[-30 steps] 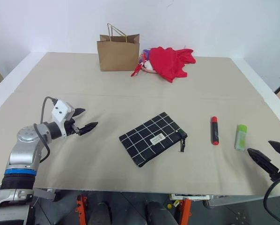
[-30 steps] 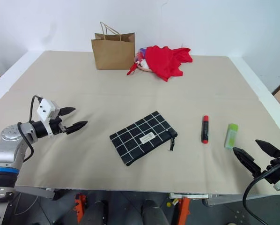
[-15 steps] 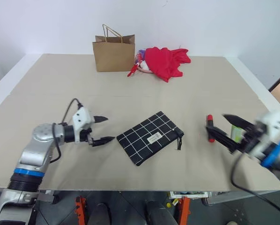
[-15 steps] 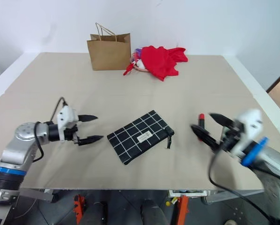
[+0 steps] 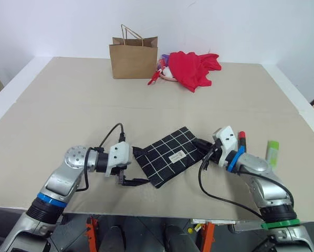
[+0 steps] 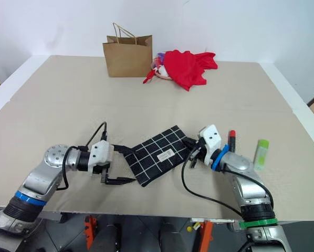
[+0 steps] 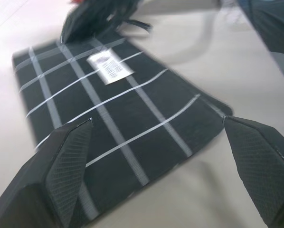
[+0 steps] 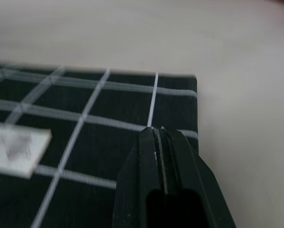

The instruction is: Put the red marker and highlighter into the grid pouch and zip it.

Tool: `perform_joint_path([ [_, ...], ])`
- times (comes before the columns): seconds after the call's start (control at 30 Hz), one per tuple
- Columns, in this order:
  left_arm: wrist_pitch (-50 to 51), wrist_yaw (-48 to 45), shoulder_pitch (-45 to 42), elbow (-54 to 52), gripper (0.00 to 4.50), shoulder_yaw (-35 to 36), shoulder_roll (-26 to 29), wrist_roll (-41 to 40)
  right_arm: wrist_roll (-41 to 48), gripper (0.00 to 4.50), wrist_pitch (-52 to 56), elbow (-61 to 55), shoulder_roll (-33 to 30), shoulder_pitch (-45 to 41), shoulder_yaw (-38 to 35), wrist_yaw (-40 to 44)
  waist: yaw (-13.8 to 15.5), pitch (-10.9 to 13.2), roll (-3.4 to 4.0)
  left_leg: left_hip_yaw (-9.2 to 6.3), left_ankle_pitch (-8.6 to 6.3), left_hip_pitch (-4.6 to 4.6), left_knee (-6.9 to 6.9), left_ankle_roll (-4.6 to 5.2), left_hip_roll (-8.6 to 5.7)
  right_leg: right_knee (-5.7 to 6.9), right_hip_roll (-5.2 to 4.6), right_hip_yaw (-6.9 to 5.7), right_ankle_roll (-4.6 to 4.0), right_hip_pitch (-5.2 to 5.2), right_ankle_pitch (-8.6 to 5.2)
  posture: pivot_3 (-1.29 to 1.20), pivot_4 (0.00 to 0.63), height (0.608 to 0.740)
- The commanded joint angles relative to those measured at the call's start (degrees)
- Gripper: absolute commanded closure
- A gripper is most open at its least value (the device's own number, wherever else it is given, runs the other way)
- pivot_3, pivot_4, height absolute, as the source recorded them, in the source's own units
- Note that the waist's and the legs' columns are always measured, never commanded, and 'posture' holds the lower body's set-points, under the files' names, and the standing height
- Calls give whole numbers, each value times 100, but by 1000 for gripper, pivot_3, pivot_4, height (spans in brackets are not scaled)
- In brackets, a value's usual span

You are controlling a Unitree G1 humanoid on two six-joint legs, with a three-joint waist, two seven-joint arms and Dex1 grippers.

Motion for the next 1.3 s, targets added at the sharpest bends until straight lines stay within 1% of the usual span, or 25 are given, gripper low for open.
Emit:
perform_joint_path([
  [0.03, -154, 34, -15, -225, 0, -17, 0, 54, -169, 4458, -174, 81, 76, 60, 62, 11, -1, 0, 0, -2, 0, 4, 1, 0, 0, 3, 1, -2, 0, 1, 0, 0, 150, 740],
  [0.13, -208, 24, -28, -223, 0, -36, -4, 83, -240, 4458, -201, 126, 161, 51, 35, -43, -8, 0, 0, -3, 2, 13, 7, -1, 0, 6, 1, -3, 24, 9, -9, 0, 150, 740],
  [0.27, -370, 13, -47, -220, 0, -63, 6, 151, -448, 4458, -338, 280, 158, -13, 90, -34, -14, 0, 0, -3, 6, 17, 30, 0, 1, 6, 0, -4, 15, 21, -9, 0, 150, 740],
  [0.4, -1426, 37, 63, 10, 0, -162, 68, 635, -439, 4458, -319, 216, 251, -24, 53, -97, -16, -1, 1, -3, 6, 18, 44, 0, 1, 6, 0, -3, 13, 27, -6, 0, 150, 740],
  [0.7, -2635, 458, -44, 634, 0, -494, -174, 1457, -441, 4458, -241, 113, 383, -54, 56, -226, -16, -1, 1, -3, 6, 19, 44, 1, 2, 6, 0, -3, 12, 28, -6, 0, 150, 740],
  [0.87, -2776, 670, -197, 873, 0, -676, -363, 1727, -442, 4458, -211, 73, 414, -63, 56, -266, -16, -2, 2, -3, 6, 19, 45, 1, 1, 6, 0, -2, 13, 30, -5, 0, 150, 740],
  [1.03, -3047, 1379, -528, 1396, 0, -874, -492, 2696, -420, 4458, -115, -74, 438, -41, 35, -303, -15, -7, 8, -4, 8, 23, 47, 4, 0, 6, 0, -3, 14, 36, -3, 0, 150, 740],
  [1.17, -2926, 1953, -698, 1543, 0, -948, -576, 3250, -408, 4458, -12, -173, 449, -33, 7, -356, -16, -8, 12, -4, 15, 27, 49, 13, -1, 6, 0, -1, 15, 40, 6, 0, 150, 740],
  [1.3, -2940, 2096, -745, 1633, 0, -1011, -574, 3351, -398, 4458, 56, -246, 456, -4, -7, -414, -17, -9, 12, -4, 23, 34, 49, 25, -1, 6, 0, -1, 10, 46, 13, 0, 150, 740],
])
